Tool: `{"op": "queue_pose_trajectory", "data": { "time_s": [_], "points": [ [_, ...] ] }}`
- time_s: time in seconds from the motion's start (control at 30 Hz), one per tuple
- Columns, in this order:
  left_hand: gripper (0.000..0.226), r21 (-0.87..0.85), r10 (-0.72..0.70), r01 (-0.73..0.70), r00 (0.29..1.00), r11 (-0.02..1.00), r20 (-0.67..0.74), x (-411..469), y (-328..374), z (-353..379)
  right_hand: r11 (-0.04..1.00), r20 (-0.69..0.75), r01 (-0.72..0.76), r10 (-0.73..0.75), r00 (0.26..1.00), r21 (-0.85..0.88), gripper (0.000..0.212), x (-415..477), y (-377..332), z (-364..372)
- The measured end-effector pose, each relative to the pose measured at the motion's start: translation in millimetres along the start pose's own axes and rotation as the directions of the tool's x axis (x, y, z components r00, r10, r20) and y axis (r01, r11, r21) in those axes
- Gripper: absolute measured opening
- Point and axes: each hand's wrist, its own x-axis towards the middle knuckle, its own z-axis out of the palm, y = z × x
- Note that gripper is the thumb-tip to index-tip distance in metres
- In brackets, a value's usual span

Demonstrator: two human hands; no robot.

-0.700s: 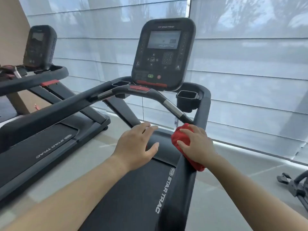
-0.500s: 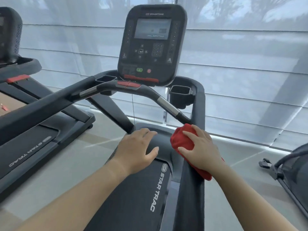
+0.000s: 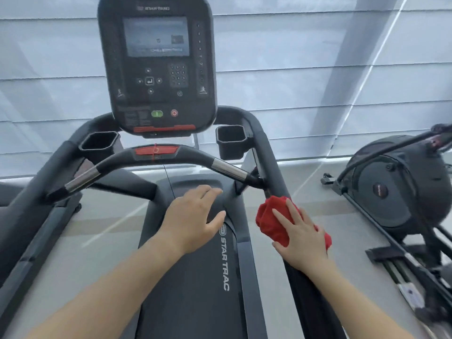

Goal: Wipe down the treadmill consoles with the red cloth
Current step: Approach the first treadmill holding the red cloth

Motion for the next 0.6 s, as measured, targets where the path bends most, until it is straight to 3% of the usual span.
{"op": "queue_pose_trajectory", "data": {
  "time_s": [0.1,0.27,0.43,0.6],
  "points": [
    [0.053,-0.021,0.029,-0.029,1.000,0.999,0.006,1,-6,-19,0.996,-0.031,-0.093,0.093,0.995,0.013,0.071,-4,-6,3],
    [0.057,-0.011,0.038,-0.038,0.999,0.999,0.009,16,-27,-33,0.985,-0.106,-0.082,0.099,0.989,0.153,0.063,3,-8,-1],
    [0.056,-0.034,0.066,-0.064,0.997,0.997,0.049,39,-35,-24,0.955,-0.269,0.014,0.069,0.961,0.296,0.057,24,-21,-27],
    [0.056,-0.027,0.056,-0.055,0.998,0.998,0.013,83,-58,-32,0.818,-0.346,0.190,0.012,0.938,0.543,0.059,84,-63,-58]
  ]
}}
